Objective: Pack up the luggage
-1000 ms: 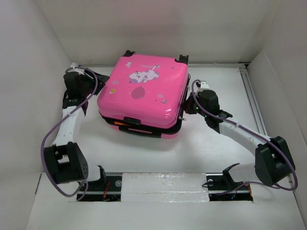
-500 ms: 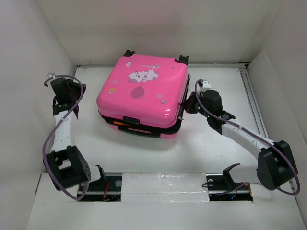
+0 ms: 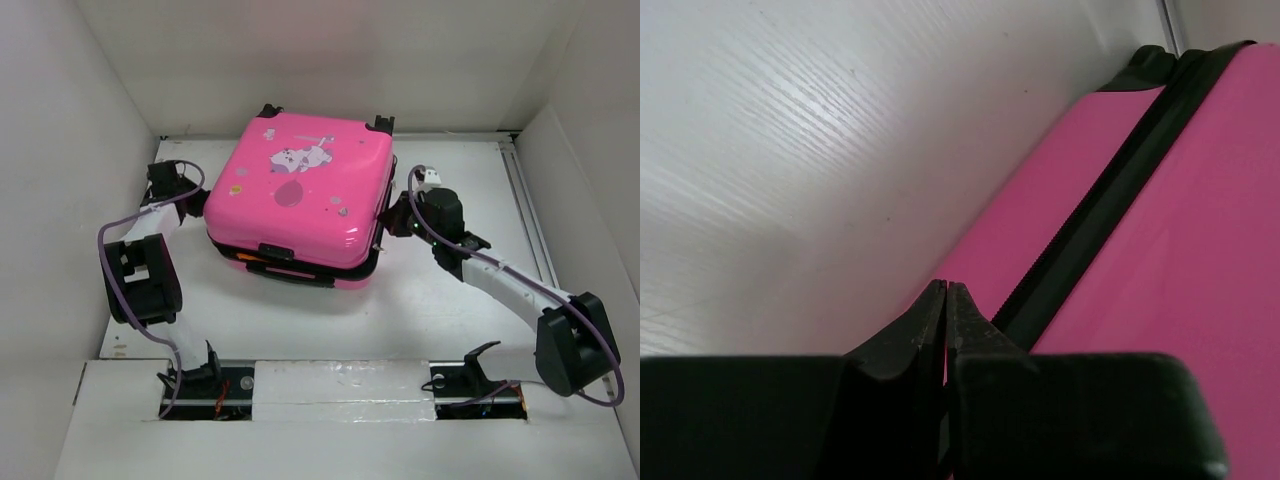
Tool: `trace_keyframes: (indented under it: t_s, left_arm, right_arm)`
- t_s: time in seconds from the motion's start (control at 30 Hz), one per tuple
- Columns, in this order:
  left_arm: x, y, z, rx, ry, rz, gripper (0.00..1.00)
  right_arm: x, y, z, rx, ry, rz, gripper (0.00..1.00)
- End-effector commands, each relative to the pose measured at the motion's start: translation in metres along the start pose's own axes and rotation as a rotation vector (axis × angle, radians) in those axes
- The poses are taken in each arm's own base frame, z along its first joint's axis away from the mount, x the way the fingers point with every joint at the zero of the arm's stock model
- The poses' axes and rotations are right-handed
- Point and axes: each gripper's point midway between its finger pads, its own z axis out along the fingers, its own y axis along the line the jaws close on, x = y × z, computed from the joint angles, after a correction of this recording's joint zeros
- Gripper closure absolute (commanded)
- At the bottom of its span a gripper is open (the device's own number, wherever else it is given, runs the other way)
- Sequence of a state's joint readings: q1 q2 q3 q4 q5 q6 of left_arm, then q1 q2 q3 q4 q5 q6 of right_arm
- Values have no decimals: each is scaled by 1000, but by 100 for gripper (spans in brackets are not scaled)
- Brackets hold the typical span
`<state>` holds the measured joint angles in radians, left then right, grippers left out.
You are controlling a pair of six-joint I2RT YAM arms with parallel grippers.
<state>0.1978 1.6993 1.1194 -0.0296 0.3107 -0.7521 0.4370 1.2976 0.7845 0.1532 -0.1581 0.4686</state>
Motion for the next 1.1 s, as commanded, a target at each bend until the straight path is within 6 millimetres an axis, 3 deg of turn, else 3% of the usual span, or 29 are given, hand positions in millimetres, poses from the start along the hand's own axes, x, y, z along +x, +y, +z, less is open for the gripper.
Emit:
trace_keyframes:
  t_s: [0.0, 0.07, 0.13, 0.27, 0.4, 0.43, 0.53, 0.6, 0.63, 0.77, 0.9, 0.93, 0.97, 1.0, 1.07]
  left_arm:
    - [24, -37, -8, 103, 85, 112, 100]
    - [38, -49, -20, 152, 116, 133, 100]
    - [50, -48, -27, 184, 146, 143, 100]
    - [62, -71, -58, 299, 176, 136, 100]
    - [78, -108, -94, 418, 199, 170, 100]
    - [86, -126, -108, 465, 200, 198, 100]
    - [111, -152, -131, 536, 246, 236, 100]
    - [112, -153, -136, 513, 237, 246, 100]
    - [96, -149, -133, 456, 150, 254, 100]
    - [-3, -107, -156, 248, -238, 220, 100]
    - [-51, -95, -159, 183, -411, 162, 100]
    - [-70, -83, -150, 151, -430, 106, 100]
    - [-73, -88, -154, 165, -439, 94, 100]
    - [-84, -74, -136, 145, -402, 70, 100]
    - [-97, -70, -120, 133, -363, 52, 100]
  right_arm:
    - [-3, 17, 4, -55, -24, -2, 100]
    - [0, 15, 6, -50, -15, -1, 100]
    - [4, 16, 9, -55, -7, -3, 100]
    - [7, 19, 13, -79, 5, 7, 100]
    - [14, 28, 15, -105, 23, 10, 100]
    - [16, 29, 17, -117, 29, 9, 100]
    - [13, 40, 15, -169, 35, 15, 100]
    - [14, 42, 15, -177, 39, 15, 100]
    - [15, 39, 13, -168, 34, 15, 100]
    - [2, 23, 2, -121, -20, 25, 100]
    - [2, 16, -1, -110, -19, 32, 100]
    - [1, 17, -3, -110, -21, 23, 100]
    - [1, 17, -3, -110, -21, 23, 100]
    - [1, 13, -5, -102, -24, 26, 100]
    - [0, 9, -7, -95, -31, 19, 100]
